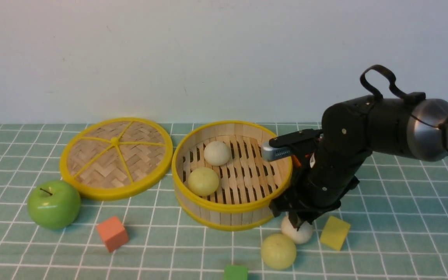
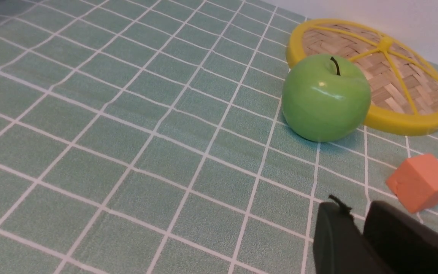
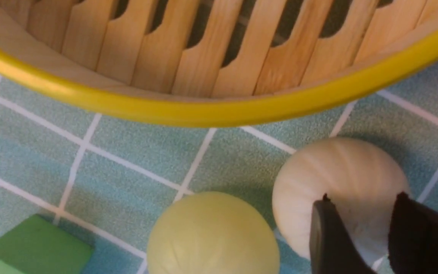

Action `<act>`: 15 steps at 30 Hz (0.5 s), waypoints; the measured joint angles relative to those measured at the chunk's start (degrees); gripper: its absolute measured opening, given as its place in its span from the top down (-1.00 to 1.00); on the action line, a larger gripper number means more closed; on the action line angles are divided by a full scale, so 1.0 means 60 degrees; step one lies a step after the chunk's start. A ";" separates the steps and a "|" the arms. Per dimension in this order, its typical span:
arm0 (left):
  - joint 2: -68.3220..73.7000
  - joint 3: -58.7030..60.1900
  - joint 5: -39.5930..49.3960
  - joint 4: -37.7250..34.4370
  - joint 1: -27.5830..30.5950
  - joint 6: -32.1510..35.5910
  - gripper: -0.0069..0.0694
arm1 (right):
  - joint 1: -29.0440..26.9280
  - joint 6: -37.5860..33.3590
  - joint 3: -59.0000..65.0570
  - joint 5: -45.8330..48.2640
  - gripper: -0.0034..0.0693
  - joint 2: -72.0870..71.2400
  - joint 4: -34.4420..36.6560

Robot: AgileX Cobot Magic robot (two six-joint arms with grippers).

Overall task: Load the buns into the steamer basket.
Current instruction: Use the right arm to grab a steamed stuffed bun

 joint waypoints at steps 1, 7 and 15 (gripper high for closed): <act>0.0000 0.0000 0.0000 0.0000 0.0000 0.0000 0.52 | 0.0000 0.0000 0.0000 -0.0012 0.25 0.0053 0.0000; -0.0007 0.0000 0.0000 0.0000 0.0000 0.0000 0.50 | 0.0000 0.0007 -0.0003 -0.0076 0.32 0.0233 0.0000; -0.0007 0.0000 0.0000 0.0000 0.0000 0.0000 0.49 | 0.0000 0.0007 -0.0003 -0.0067 0.86 0.0233 0.0000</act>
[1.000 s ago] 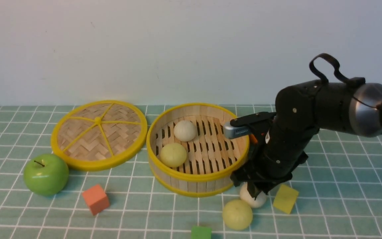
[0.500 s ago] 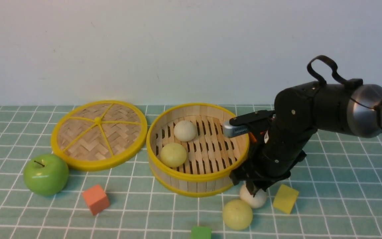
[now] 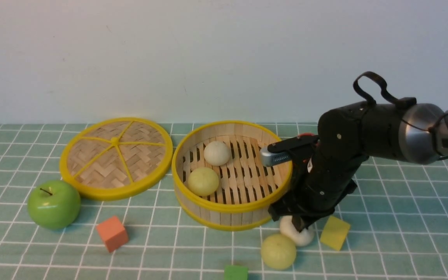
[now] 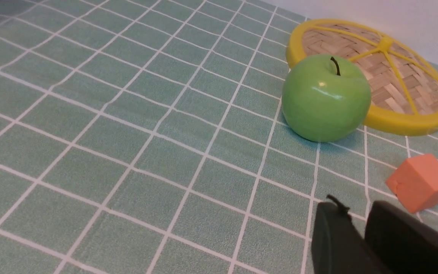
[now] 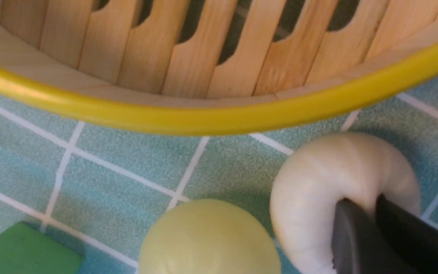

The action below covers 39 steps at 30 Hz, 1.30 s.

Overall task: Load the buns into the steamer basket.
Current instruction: Use the right arm to grab a steamed stuffed bun, then use the right arm to put the steamed stuffed bun into the steamer

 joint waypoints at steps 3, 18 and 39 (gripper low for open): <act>0.0000 0.0000 0.0000 0.0000 0.0000 0.0000 0.48 | 0.0000 0.0000 -0.0021 0.0067 0.90 -0.0073 0.0000; 0.0000 0.0000 0.0000 0.0000 0.0000 0.0000 0.44 | 0.0000 -0.0017 -0.3488 0.1751 0.90 -0.0660 -0.0145; 0.0000 0.0000 0.0000 0.0000 0.0008 0.0000 0.39 | 0.0000 0.0462 -0.4237 -0.1704 0.58 0.2200 -0.1011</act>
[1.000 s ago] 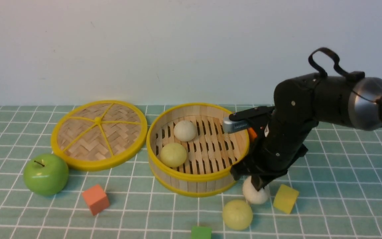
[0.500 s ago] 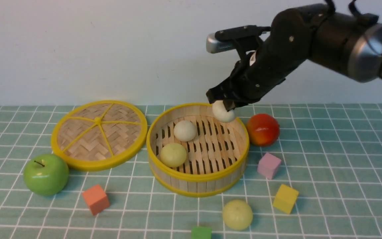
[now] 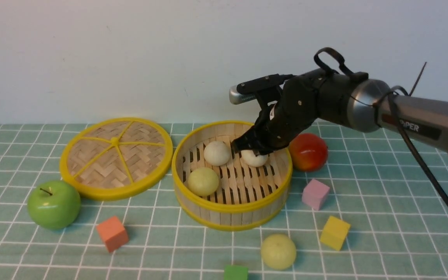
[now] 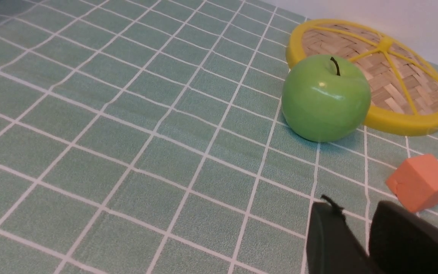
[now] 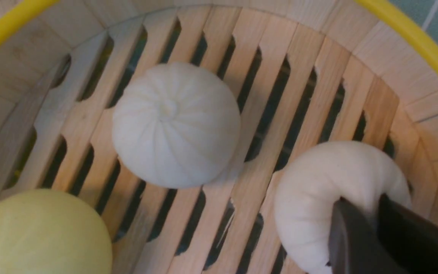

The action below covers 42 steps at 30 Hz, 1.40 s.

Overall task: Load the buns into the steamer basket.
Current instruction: Use the right arm to put the steamed stuffed bun into the steamer, then use the right arm to grab a steamed stuffed bun

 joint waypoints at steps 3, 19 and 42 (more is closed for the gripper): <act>0.0000 0.0000 0.0000 0.0000 0.0000 0.0000 0.39 | 0.0000 0.0181 -0.0490 0.0841 0.17 -0.0020 -0.0023; 0.0000 0.0000 0.0000 0.0000 0.0000 0.0000 0.35 | 0.0141 -0.0025 0.1284 0.4819 -0.03 -0.2593 0.1142; 0.0000 0.0000 0.0000 -0.0007 0.0000 0.0000 0.34 | 0.1467 0.0491 0.4013 0.2425 0.25 -0.2618 0.0699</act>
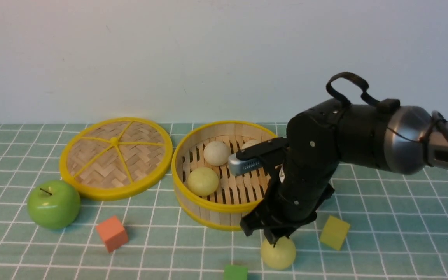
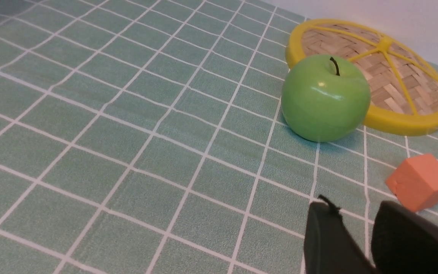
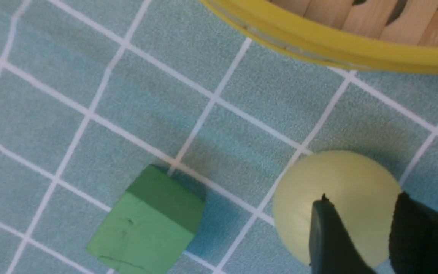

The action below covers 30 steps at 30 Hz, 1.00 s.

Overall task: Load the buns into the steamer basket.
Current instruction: Use the right arm to grab a steamed stuffed bun

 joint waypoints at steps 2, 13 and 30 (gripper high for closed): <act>0.0000 0.0000 0.0000 0.0000 0.0000 0.0000 0.34 | 0.0000 0.0000 0.0025 -0.0009 0.27 0.0056 0.0000; 0.0000 0.0000 0.0000 0.0000 0.0000 0.0000 0.34 | 0.0000 0.0070 0.0044 0.0190 0.27 0.0136 0.0065; 0.0000 0.0000 0.0000 0.0000 0.0000 0.0000 0.33 | 0.0000 0.0283 0.0044 0.0092 0.77 0.0410 -0.0293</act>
